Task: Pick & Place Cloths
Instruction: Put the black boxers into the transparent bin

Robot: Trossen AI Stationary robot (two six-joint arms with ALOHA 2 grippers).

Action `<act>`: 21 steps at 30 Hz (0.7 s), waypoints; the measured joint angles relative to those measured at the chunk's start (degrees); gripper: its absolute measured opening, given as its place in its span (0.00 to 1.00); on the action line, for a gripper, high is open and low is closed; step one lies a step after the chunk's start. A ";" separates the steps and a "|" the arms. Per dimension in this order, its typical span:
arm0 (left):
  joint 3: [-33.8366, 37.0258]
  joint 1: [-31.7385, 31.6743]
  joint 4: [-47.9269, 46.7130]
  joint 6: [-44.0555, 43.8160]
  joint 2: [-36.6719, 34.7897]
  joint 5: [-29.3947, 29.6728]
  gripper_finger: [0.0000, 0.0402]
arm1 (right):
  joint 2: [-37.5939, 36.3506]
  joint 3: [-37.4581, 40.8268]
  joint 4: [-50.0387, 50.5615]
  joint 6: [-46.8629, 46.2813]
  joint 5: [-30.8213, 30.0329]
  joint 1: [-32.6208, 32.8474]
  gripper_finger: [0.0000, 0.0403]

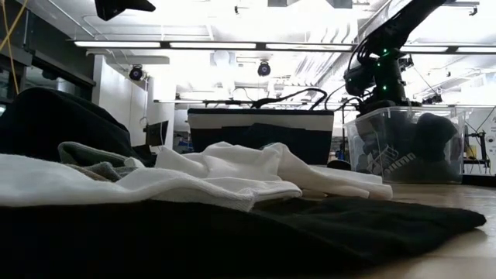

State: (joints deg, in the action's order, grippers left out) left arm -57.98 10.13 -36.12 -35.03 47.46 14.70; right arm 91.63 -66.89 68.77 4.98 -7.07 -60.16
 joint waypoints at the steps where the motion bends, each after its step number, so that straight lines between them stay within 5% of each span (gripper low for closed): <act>1: 0.00 0.02 -0.02 0.00 0.00 0.00 0.74 | -0.34 0.00 -0.04 -0.83 -0.41 0.00 0.09; 14: 0.00 0.00 0.00 0.00 0.00 -0.02 0.74 | -11.19 0.00 -5.01 -10.48 2.55 0.55 0.53; 21: 0.00 0.02 0.01 0.00 0.00 -0.04 0.74 | -15.28 0.00 -9.09 -16.58 6.98 0.52 0.61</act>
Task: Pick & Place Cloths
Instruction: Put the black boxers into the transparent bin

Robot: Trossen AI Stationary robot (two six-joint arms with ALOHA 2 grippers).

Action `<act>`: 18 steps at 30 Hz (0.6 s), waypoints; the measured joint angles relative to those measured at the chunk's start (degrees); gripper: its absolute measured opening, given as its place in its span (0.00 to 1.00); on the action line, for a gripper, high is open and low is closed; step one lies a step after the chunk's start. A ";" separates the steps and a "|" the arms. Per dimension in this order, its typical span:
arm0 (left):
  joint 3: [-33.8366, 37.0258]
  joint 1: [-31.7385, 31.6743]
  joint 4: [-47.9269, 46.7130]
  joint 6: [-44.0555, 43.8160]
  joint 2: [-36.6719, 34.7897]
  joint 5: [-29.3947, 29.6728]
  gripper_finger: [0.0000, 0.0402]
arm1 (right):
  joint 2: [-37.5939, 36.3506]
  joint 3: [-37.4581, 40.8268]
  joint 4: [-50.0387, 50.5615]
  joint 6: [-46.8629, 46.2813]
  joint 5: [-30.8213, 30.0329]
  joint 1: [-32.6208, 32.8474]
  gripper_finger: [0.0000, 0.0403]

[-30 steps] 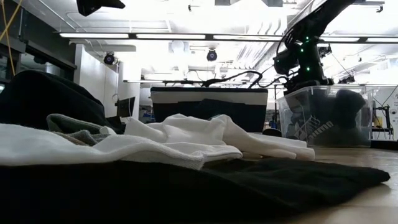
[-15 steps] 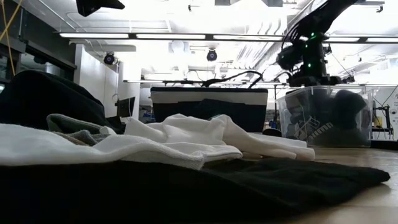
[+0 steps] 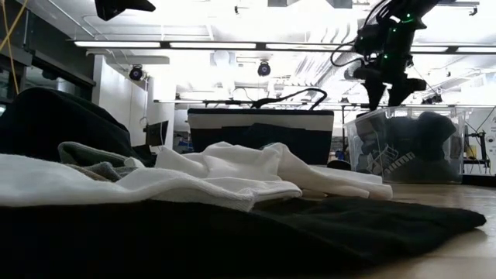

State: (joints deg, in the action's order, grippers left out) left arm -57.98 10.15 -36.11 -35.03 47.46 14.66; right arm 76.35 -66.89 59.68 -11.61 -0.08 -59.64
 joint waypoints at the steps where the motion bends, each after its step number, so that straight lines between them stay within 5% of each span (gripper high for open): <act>1: 0.00 -0.02 0.01 0.00 0.00 0.00 0.74 | -0.10 0.00 -1.13 -0.90 0.77 0.00 0.61; 12: 0.00 -0.01 -0.01 0.02 0.00 -1.66 0.74 | -1.33 0.00 -6.40 -5.21 17.27 0.82 0.62; 18: 0.00 -0.01 -2.19 0.07 0.00 -1.66 0.74 | -6.59 0.00 -6.38 -5.12 16.94 6.68 0.62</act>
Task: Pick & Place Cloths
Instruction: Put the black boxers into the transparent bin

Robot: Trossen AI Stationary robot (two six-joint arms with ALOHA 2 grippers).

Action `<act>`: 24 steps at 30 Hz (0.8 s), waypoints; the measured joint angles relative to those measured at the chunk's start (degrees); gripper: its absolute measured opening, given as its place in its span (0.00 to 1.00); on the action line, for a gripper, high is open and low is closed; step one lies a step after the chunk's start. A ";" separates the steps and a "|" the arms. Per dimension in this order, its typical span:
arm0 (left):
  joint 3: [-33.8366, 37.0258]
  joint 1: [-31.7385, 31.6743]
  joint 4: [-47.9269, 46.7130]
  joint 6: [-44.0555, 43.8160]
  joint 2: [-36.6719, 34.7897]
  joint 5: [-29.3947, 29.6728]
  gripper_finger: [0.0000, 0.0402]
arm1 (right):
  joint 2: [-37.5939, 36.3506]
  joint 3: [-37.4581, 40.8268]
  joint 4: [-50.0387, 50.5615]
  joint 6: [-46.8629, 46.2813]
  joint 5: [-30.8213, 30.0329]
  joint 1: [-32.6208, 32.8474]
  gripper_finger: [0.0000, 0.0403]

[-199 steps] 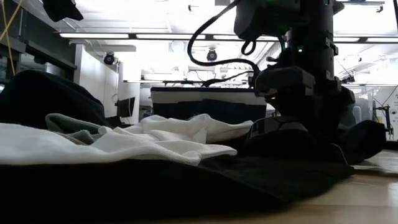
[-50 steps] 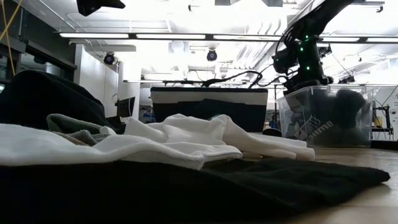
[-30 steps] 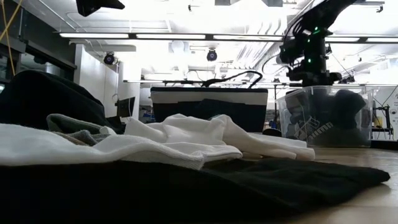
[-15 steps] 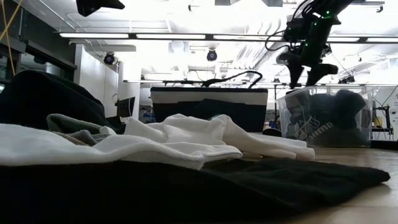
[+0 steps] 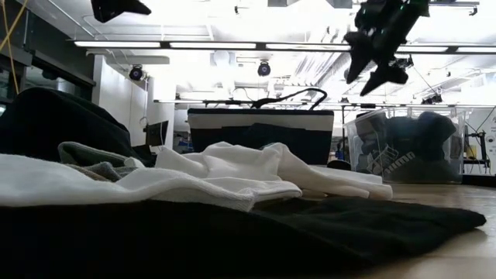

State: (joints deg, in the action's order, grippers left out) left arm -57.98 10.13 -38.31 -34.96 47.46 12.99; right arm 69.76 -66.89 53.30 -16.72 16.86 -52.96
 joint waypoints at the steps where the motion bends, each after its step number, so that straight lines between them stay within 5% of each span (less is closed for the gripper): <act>1: 0.00 0.01 -0.87 0.00 0.00 0.00 0.74 | -1.03 0.00 0.00 -0.23 -0.70 1.29 0.62; 16: 0.24 0.02 -20.45 -5.48 0.10 -0.95 0.74 | -13.45 -0.02 0.04 -19.70 -19.85 28.70 0.62; 24: 7.40 0.02 -20.11 7.57 1.40 -11.78 0.74 | -13.09 -0.02 0.07 -24.22 -25.71 40.64 0.62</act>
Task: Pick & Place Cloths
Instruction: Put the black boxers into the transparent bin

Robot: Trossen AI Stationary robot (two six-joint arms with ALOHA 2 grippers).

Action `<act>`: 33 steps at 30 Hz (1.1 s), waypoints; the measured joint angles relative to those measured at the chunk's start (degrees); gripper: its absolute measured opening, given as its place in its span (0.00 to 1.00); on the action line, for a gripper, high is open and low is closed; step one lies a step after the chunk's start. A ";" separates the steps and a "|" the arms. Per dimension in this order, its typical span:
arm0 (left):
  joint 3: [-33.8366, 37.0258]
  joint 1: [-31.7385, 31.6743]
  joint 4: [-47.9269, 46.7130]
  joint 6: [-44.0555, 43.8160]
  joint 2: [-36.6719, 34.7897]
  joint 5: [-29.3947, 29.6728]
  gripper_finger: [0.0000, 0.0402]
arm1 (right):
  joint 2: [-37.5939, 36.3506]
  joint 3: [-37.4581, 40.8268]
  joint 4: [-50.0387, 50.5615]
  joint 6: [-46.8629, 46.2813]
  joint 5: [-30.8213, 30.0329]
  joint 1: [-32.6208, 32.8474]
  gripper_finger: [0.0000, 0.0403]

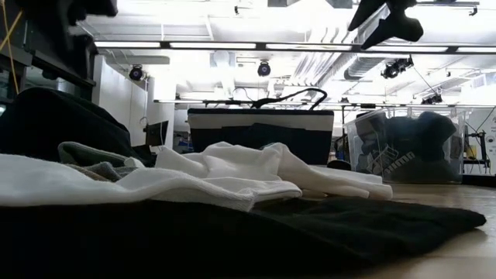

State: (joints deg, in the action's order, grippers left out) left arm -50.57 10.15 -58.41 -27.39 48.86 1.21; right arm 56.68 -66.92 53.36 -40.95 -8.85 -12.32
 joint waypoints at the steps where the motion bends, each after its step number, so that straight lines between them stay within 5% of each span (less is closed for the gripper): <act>1: 1.11 0.00 0.47 2.18 0.41 -1.55 0.74 | 0.22 0.00 -0.02 -0.05 -0.35 1.10 0.62; 9: 7.57 0.00 2.14 16.10 4.38 -7.11 0.74 | 1.62 0.00 -0.02 -4.42 -4.31 7.38 0.62; 18: 7.79 0.00 4.15 18.96 11.42 -12.28 0.74 | 2.37 0.00 -0.04 -6.01 -6.69 11.22 0.62; 33: 7.82 0.00 13.98 19.66 24.70 -9.23 0.74 | 2.92 0.00 -0.04 -5.34 -8.12 12.77 0.62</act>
State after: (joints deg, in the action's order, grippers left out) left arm -42.76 10.15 -44.43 -7.73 73.56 -8.01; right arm 59.59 -66.92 53.32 -46.29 -16.97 0.45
